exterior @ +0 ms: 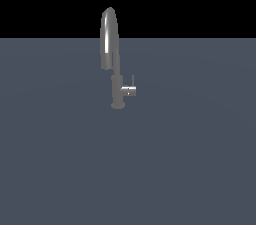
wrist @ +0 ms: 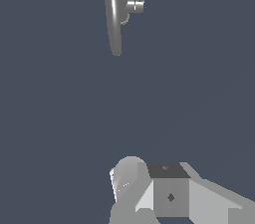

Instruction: Turn on the faucet by rotating a designated handle.

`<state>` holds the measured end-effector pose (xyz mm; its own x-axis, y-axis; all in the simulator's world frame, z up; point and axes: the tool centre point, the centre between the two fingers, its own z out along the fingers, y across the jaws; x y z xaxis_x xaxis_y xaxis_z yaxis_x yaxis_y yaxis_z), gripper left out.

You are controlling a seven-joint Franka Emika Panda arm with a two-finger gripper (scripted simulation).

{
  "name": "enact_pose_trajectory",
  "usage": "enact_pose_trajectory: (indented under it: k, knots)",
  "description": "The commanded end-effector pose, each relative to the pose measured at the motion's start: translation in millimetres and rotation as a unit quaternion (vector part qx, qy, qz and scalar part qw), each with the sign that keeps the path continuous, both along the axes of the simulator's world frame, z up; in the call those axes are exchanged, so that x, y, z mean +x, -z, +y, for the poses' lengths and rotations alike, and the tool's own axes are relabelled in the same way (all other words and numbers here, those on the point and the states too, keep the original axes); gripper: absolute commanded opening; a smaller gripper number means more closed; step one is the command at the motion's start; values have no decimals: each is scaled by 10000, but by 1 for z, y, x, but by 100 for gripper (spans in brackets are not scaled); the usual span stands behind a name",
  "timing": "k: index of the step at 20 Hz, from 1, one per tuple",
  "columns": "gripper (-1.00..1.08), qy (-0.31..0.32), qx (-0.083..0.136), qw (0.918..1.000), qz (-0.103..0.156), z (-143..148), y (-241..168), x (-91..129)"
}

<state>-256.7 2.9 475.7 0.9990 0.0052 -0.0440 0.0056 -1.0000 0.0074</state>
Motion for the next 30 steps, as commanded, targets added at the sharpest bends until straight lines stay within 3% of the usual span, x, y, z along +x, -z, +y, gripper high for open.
enact_pose_trajectory:
  k: [1, 14, 22, 30]
  knots:
    - [-100, 0, 0, 10000, 0, 0, 0, 0]
    - [-100, 277, 253, 9990, 256, 5, 4, 24]
    - [-100, 735, 674, 9927, 681, 10, 12, 63]
    - [-100, 1291, 1186, 9772, 1195, 13, 26, 111]
